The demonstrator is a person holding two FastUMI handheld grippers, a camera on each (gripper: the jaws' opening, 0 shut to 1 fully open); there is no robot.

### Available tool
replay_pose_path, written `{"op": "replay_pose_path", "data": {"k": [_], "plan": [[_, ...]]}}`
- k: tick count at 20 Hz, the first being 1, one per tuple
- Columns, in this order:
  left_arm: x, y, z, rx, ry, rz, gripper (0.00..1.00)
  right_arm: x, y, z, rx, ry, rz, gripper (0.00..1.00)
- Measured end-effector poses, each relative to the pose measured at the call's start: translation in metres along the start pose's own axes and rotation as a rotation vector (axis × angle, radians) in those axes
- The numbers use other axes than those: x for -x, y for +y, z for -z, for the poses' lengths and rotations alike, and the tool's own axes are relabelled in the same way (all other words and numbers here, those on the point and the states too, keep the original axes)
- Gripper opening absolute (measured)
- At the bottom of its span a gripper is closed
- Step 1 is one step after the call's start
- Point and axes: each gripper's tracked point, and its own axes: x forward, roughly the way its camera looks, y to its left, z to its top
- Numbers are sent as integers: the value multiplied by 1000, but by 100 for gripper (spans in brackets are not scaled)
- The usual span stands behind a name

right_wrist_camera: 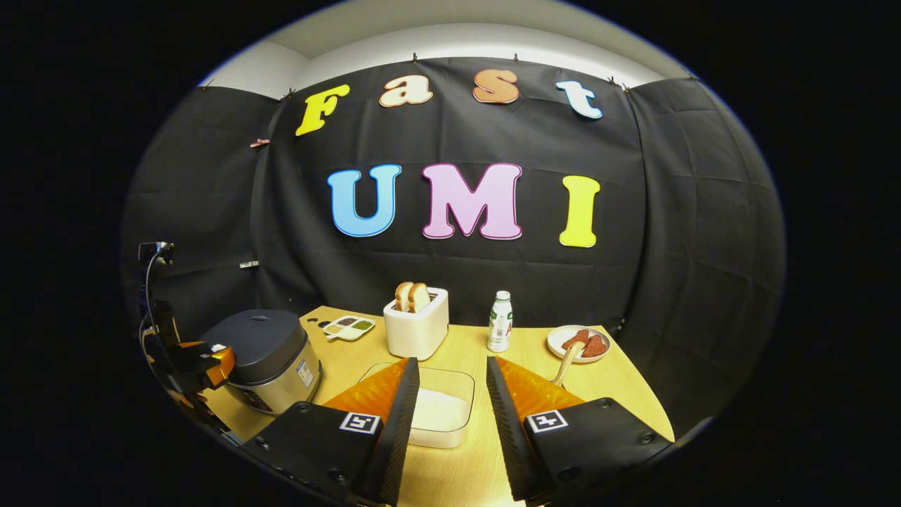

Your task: Close the left gripper, press the button to open the rice cooker; take a wooden spoon from the chopstick holder with the right hand, scoop a spoonful of rice and pour it into the rice cooker, then put the wooden spoon back into the chopstick holder.

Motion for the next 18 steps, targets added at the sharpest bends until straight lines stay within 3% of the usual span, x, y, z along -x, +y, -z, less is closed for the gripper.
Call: {"op": "replay_pose_path", "data": {"k": [1, 3, 9, 14, 15, 18], "plan": [[1, -2, -1, -5, -4, 2, 82, 1, -1, 0, -3, -1, 3, 60], [11, -12, -16, -14, -31, 21, 87, 4, -4, -1, -22, -4, 8, 60], [61, -48, -88, -123, -213, 92, 93, 13, -14, -10, -46, -23, 30, 61], [104, -79, -137, -118, -326, 142, 97, 28, -30, -22, -74, -53, 67, 69], [110, -83, -141, -113, -341, 150, 96, 30, -32, -22, -78, -57, 72, 78], [126, -99, -151, -116, -379, 182, 96, 37, -38, -22, -73, -62, 86, 87]]}}
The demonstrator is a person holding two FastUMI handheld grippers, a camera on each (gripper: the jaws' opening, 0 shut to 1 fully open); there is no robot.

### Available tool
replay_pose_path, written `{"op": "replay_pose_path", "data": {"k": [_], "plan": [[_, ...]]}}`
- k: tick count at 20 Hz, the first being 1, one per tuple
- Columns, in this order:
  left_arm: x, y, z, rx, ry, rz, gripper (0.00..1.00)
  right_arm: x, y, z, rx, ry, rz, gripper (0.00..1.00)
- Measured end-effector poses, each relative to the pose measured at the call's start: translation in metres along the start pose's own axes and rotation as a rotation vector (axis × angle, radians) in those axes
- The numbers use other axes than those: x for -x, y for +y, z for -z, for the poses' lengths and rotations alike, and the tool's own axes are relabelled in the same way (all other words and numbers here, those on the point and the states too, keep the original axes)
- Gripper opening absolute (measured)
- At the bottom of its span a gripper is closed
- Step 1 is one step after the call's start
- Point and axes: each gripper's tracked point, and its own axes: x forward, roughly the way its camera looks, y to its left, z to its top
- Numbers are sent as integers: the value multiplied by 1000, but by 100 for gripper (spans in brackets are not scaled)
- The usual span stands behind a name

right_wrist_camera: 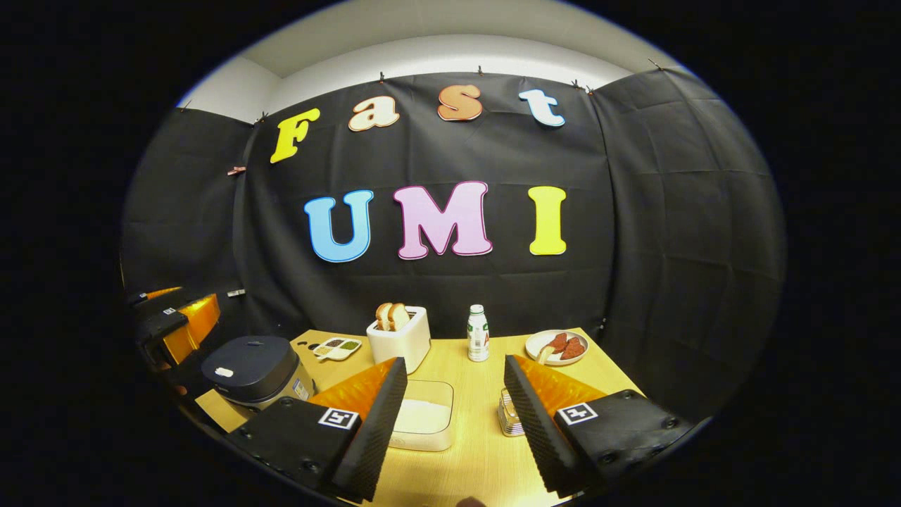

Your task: Close the left gripper, press the button to open the rice cooker; take a wooden spoon from the chopstick holder with the right hand, scoop a spoonful of rice and pour it into the rice cooker, then put the wooden spoon back into the chopstick holder.

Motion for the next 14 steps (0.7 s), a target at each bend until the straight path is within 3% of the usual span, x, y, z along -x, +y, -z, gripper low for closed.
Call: {"op": "replay_pose_path", "data": {"k": [4, 14], "plan": [[6, -11, 0, 5, 0, 35, 97, 4, -5, -1, -3, 0, 17, 90], [0, 0, 8, 26, 16, 11, 97, 7, -8, -8, 31, -16, 38, 90]]}}
